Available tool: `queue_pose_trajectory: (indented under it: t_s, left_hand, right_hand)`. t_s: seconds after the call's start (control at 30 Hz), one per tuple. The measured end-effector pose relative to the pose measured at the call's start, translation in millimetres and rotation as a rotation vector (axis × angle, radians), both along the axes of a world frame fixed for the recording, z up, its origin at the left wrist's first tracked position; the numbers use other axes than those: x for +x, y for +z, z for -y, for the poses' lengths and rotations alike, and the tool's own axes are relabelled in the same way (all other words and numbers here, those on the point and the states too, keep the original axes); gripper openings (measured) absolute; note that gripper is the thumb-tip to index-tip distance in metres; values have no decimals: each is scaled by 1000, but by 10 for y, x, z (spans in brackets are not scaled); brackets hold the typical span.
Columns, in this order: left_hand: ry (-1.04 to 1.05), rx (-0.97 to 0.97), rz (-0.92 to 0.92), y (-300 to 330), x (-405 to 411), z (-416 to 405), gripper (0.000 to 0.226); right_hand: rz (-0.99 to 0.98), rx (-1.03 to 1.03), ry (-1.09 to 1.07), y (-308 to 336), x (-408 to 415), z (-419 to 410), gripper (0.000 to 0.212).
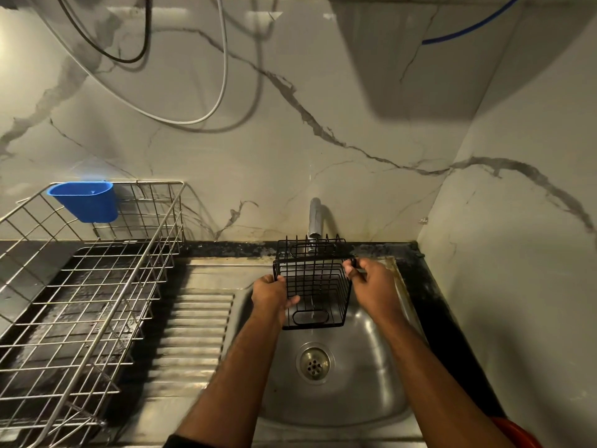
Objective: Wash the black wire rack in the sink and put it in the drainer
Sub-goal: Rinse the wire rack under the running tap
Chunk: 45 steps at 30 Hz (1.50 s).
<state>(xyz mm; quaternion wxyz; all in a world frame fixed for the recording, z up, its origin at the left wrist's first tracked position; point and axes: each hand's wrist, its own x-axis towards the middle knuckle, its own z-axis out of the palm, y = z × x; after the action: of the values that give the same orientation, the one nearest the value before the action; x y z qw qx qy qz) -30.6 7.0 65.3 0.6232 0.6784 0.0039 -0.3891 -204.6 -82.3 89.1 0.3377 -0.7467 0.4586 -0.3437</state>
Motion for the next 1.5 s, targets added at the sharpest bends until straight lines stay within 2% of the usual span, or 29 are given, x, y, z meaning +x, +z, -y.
queue_pose_trajectory:
  t_s: [0.63,0.9,1.13,1.3,1.5]
  left_hand:
    - [-1,-6,-32,52,-29,-39,32]
    - [16,-43,-128,74,-31,-43,34]
    - [-5,-43,-41,106,-32,-80,35]
    - [26,-51,-134,128,-23,-81,41]
    - [29,-8,-67,73,22,-80,32]
  right_hand:
    - [-23,2,-17,-55,24,50,31]
    - [-32,-2,-6,-23,26,20,27]
    - [-19,-6,2,23,49,-9,24]
    - [-20,9,16,44,62,-28,27]
    - [-40,10,25,72,59,-61,29]
